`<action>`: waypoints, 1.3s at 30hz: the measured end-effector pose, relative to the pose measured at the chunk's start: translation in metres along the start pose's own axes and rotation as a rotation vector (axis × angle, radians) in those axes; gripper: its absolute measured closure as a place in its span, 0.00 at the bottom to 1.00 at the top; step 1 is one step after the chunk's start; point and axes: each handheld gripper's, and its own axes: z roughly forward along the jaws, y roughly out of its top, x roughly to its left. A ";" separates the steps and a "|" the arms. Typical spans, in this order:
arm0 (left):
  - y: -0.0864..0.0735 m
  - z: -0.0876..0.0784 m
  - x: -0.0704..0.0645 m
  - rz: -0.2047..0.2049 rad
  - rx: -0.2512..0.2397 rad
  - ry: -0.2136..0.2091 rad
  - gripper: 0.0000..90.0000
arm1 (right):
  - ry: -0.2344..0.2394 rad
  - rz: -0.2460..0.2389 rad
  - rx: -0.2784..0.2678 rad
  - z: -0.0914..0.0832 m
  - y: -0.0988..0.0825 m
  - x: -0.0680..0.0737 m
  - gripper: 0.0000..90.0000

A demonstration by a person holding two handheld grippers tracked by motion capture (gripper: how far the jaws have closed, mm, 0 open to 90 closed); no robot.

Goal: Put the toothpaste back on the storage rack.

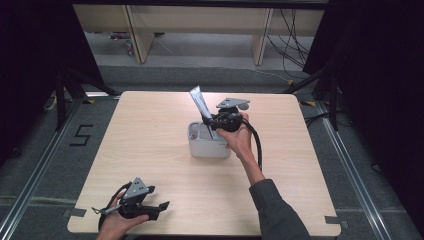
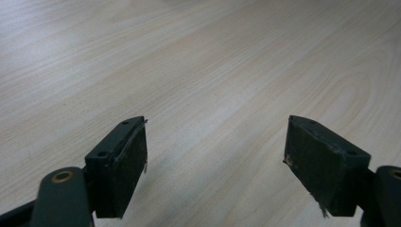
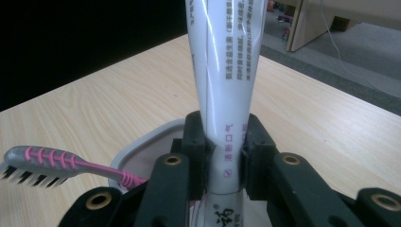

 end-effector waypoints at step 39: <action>0.000 0.000 -0.006 -0.004 -0.016 -0.023 0.25 | -0.058 -0.047 0.162 0.002 -0.020 0.006 0.77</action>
